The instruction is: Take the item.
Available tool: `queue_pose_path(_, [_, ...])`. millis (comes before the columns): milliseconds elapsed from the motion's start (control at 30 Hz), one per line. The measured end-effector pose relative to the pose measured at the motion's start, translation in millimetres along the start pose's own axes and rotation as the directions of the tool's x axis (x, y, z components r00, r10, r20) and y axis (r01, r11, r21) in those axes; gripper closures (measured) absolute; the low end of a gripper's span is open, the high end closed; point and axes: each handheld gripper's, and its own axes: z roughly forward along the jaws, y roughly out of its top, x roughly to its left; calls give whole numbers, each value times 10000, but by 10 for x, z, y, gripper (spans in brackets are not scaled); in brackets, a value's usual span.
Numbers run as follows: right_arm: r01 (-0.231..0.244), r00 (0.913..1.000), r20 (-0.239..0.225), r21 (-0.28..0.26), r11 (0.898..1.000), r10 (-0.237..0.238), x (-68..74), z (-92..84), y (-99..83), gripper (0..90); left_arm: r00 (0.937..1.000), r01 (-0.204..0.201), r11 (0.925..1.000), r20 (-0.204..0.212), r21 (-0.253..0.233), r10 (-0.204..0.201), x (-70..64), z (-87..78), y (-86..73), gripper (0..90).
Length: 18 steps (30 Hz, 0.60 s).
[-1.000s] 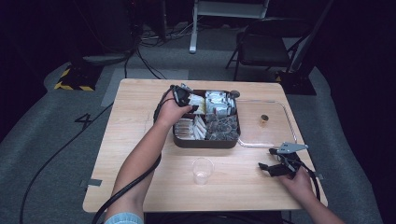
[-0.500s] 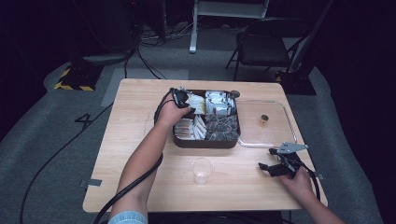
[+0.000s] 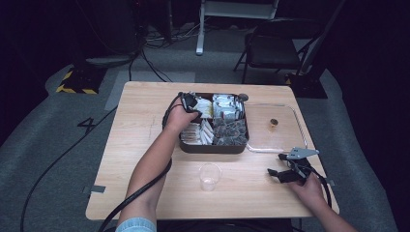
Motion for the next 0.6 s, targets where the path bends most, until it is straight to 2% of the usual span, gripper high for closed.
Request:
queue_pose_path(100, [-1,10000,-2,0,10000,1,0,0,0,153,9999,-114,9999,4,-62,114,-15,-14,6,885])
queue_pose_path(300, [1,10000,-2,2,10000,-1,0,0,0,153,9998,-221,9978,12,-619,222,-34,-128,62,898])
queue_pose_path(600, [1,10000,-1,3,10000,-1,0,0,0,153,9973,-733,9902,-136,-1185,722,-106,-420,179,899])
